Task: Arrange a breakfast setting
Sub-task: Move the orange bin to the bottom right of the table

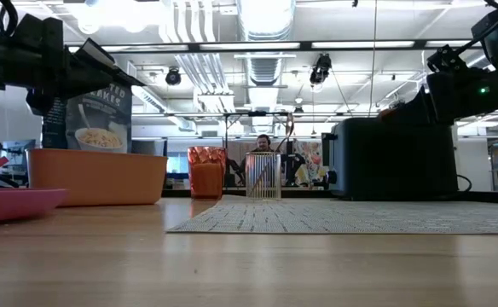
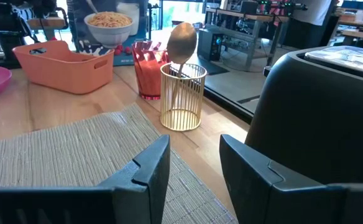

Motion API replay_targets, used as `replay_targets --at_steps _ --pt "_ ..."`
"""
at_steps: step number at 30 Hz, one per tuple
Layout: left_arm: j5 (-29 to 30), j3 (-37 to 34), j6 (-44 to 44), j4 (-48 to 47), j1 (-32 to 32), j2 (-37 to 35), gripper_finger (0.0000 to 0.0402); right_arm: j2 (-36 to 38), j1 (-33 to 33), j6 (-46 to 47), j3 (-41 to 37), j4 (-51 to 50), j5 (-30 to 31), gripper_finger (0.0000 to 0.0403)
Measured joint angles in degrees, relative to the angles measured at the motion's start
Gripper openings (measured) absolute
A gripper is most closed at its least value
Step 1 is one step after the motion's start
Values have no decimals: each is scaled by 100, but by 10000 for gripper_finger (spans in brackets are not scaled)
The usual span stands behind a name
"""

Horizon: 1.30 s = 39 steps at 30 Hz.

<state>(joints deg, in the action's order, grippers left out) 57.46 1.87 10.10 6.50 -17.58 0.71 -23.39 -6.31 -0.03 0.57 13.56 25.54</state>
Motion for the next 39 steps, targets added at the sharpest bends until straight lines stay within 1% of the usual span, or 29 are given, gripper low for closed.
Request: replay_targets --at_steps 3,9,16,21,25,28,32,35,39 --pt "-93 -4 117 -3 0 0 41 0 0 0 0 0 0 130" --pt "-326 -4 -109 24 0 0 41 1 0 0 1 -2 2 130" --pt "-454 5 638 25 0 0 41 2 2 0 0 1 0 130" --pt "-762 345 842 -57 0 201 41 -1 1 0 1 -1 1 130" --pt "-942 901 1023 -461 0 678 41 -1 0 0 0 0 2 130" --pt "-954 1406 1405 -1159 0 1234 41 0 0 0 0 1 2 130" --pt "-1030 2050 2223 -2316 0 2072 41 2 1 0 -2 1 2 130" --pt "-1435 2491 2704 -3212 0 2675 41 2 1 0 0 -2 1 130" --pt "-2019 2976 3178 -3980 0 3469 41 2 2 0 0 -1 2 130"
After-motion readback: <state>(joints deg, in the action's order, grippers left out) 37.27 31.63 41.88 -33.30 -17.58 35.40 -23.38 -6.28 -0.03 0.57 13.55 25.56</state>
